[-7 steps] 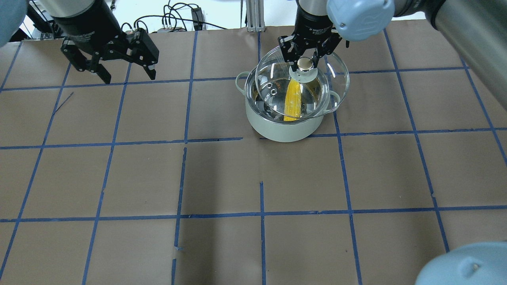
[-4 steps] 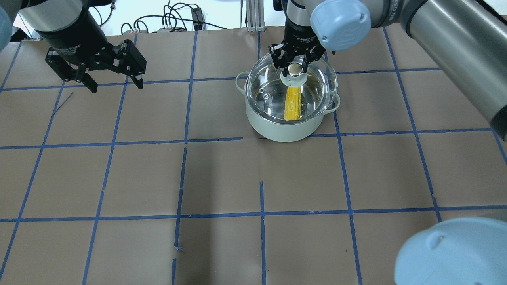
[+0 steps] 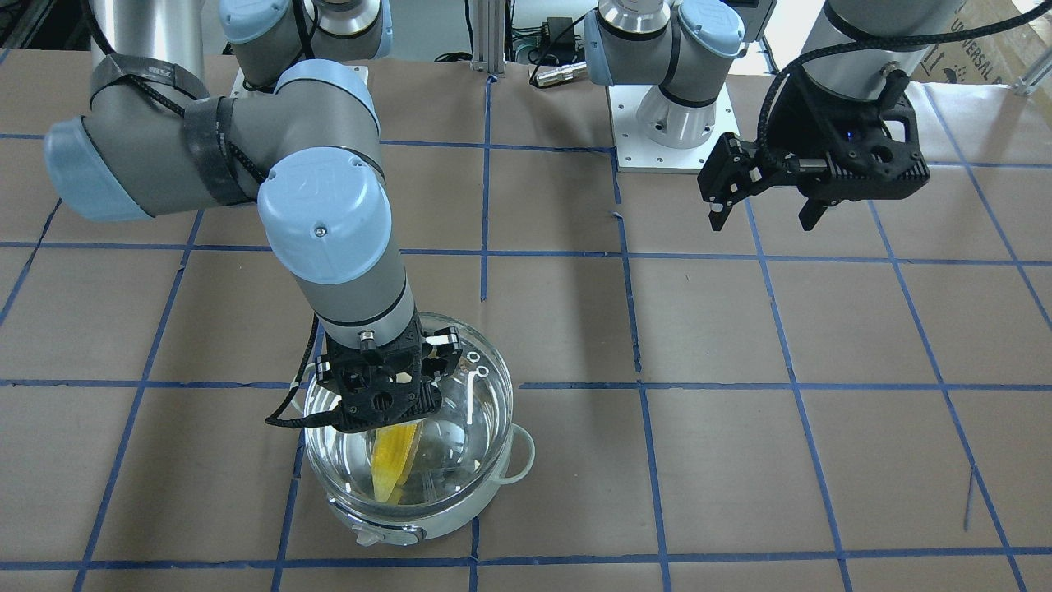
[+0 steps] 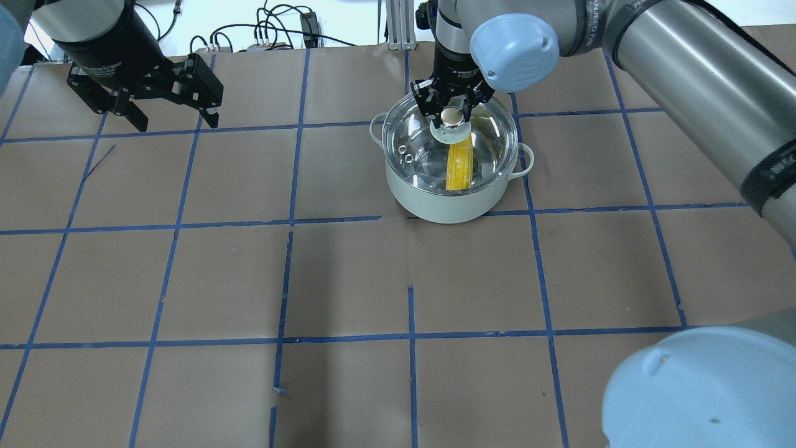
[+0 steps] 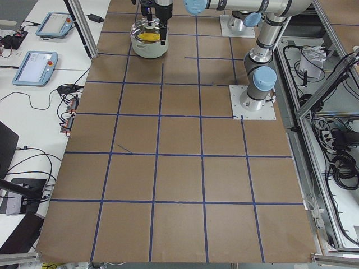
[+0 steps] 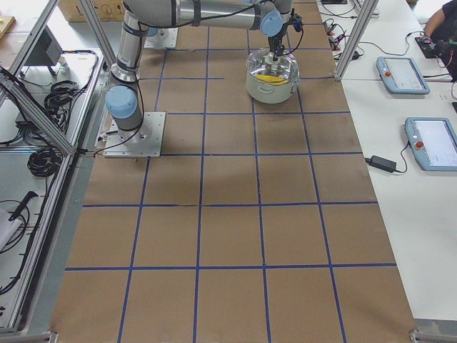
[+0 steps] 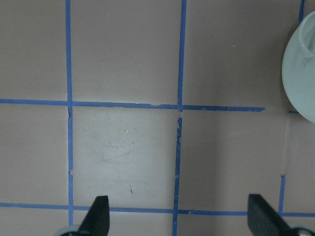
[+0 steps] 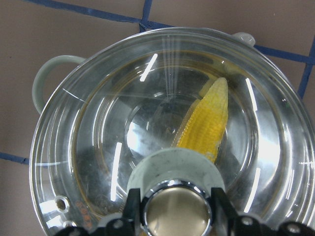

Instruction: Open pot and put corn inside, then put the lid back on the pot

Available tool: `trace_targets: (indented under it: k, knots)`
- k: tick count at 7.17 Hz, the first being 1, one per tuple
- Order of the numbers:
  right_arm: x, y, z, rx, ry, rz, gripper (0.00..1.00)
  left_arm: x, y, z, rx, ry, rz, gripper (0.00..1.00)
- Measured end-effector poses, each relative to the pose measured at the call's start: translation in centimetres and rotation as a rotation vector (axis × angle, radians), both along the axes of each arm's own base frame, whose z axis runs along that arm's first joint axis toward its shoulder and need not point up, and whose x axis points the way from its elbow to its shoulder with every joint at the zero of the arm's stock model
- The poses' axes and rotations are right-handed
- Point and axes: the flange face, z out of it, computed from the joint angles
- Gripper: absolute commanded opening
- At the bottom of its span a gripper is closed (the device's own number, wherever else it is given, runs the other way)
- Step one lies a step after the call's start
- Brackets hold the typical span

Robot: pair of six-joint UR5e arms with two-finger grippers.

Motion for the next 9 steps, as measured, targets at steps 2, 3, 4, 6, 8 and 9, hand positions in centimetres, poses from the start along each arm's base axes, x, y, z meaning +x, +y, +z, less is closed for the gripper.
trace_targets:
  k: [2,3,4,6,8,9]
  knots:
    - [-0.02,-0.06,-0.17,0.002,0.001,0.001,0.33,0.24,-0.02,-0.46,0.011,-0.001,0.008,1.00]
    - [-0.05,-0.10,-0.23,0.003,0.001,0.001,0.33,0.23,0.02,-0.53,0.015,0.001,0.020,1.00]
    - [-0.05,-0.12,-0.29,0.004,0.002,0.001,0.34,0.24,0.10,-0.51,0.023,0.002,0.026,1.00]
    - [-0.05,-0.14,-0.36,0.005,0.001,0.002,0.34,0.26,0.16,-0.33,0.032,0.000,0.029,1.00]
    - [-0.14,-0.20,-0.35,0.004,0.000,0.002,0.34,0.28,0.15,-0.28,0.033,-0.002,0.029,1.00]
    - [-0.24,-0.26,-0.33,0.003,0.001,0.001,0.34,0.29,0.15,-0.29,0.033,-0.003,0.029,1.00]
